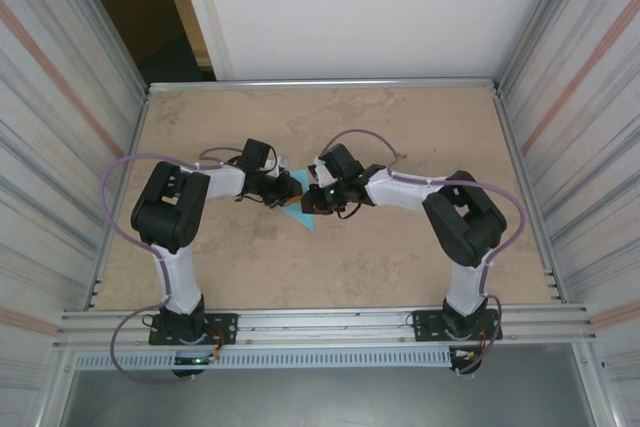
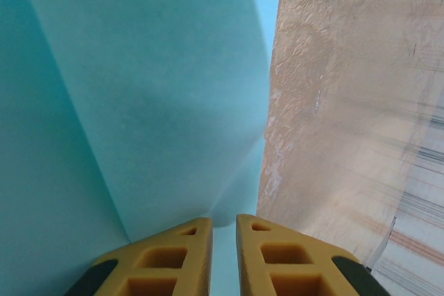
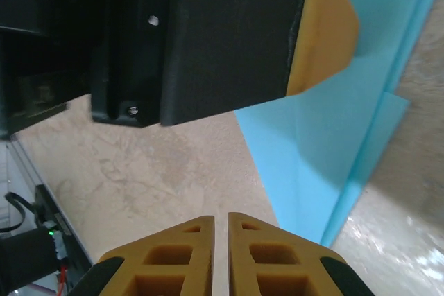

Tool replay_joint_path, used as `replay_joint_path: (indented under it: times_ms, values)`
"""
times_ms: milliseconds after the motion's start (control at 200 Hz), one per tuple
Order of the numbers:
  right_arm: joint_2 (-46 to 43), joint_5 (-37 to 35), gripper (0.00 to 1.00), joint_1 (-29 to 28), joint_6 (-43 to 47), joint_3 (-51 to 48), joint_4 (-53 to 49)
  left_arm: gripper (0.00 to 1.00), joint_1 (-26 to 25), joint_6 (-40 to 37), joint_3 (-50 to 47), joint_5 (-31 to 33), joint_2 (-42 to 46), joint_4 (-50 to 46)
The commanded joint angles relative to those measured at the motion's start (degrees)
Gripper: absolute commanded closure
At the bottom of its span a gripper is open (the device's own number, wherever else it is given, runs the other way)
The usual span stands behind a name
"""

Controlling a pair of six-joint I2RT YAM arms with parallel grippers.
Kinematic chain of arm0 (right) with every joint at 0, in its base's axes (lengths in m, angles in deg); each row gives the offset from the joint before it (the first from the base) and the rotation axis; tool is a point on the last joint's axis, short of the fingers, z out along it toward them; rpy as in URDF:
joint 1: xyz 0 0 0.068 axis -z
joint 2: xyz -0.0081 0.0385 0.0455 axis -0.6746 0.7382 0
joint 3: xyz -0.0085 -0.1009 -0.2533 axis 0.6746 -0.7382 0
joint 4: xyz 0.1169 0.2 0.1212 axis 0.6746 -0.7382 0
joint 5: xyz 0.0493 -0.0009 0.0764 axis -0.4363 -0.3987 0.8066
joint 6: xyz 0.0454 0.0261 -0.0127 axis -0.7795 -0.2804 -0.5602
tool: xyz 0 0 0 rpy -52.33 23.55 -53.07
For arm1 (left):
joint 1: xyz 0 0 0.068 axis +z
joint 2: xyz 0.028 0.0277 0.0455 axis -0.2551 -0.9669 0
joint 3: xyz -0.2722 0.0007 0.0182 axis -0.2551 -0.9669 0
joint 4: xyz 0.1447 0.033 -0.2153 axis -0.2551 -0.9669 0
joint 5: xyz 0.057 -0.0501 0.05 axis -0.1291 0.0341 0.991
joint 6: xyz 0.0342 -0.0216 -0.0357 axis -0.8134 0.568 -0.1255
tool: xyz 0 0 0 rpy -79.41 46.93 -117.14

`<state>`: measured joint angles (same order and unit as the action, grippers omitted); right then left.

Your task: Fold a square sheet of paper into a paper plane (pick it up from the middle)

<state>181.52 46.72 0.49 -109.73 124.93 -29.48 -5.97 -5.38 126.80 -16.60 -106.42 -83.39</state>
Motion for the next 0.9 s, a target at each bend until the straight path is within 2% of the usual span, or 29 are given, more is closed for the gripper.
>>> replay_joint_path:
  times_ms: [0,276,496,697,892]
  values:
    - [3.8,-1.2,0.88,-0.1,1.2,2.7,-1.8,0.82,-0.2,0.0,0.0,1.6,-1.2,-2.7]
    - [9.3,-3.1,0.89,-0.2,2.9,3.9,-6.6,0.82,-0.3,-0.3,0.4,-1.8,1.8,-0.1]
    - [10.2,-3.4,0.89,0.6,4.0,1.8,-10.0,0.79,0.4,-4.4,0.5,-2.8,6.1,1.8]
    - [9.5,-2.0,0.89,1.6,6.5,-0.2,-12.3,0.81,0.6,-5.9,0.9,-3.3,2.0,0.8]
    - [9.5,-1.3,0.89,2.1,6.9,0.2,-13.3,0.81,0.5,-7.9,-0.8,-3.4,2.4,1.8]
